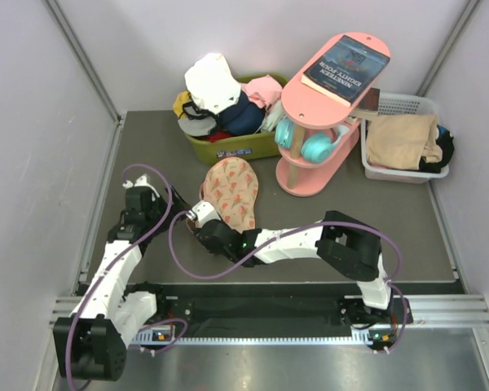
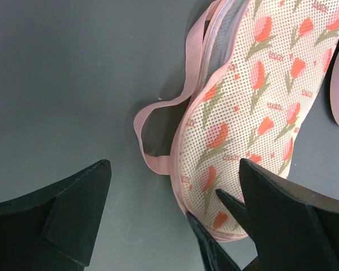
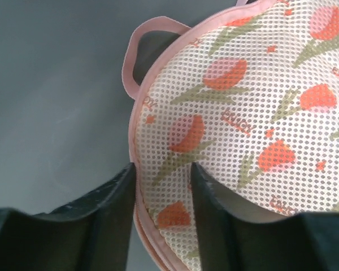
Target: Unzip the laundry bag and remove the bra
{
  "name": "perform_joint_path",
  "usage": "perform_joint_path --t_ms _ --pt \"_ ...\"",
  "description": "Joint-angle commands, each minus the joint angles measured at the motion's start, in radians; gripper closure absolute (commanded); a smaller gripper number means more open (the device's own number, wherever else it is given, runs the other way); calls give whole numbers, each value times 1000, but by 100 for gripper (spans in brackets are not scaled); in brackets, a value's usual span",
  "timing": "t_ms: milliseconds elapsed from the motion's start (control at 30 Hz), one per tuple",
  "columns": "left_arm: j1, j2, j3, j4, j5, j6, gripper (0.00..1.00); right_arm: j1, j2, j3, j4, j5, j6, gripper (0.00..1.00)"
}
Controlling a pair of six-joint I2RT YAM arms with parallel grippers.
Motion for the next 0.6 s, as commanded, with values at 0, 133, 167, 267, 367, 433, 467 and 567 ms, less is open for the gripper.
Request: perform_joint_path --t_ms 0,133,167,267,367,433,467,567 --pt "10 -23 14 33 9 8 1 5 0 35 11 34 3 65" --pt "10 -23 10 33 13 11 1 4 -23 26 15 43 15 87" --pt "10 -22 9 34 12 11 1 3 -28 26 18 42 18 92" --pt "10 -22 1 36 13 17 1 0 -54 15 18 43 46 100" --pt "10 -16 -6 37 21 22 1 -15 -91 -7 21 36 84 99" --pt "10 -14 -9 37 30 25 1 -30 -129 -33 17 43 130 100" --pt "10 -14 -16 43 36 23 1 -39 -146 -46 15 48 150 100" --pt "10 -14 -32 56 50 22 1 -76 -235 -129 49 48 230 100"
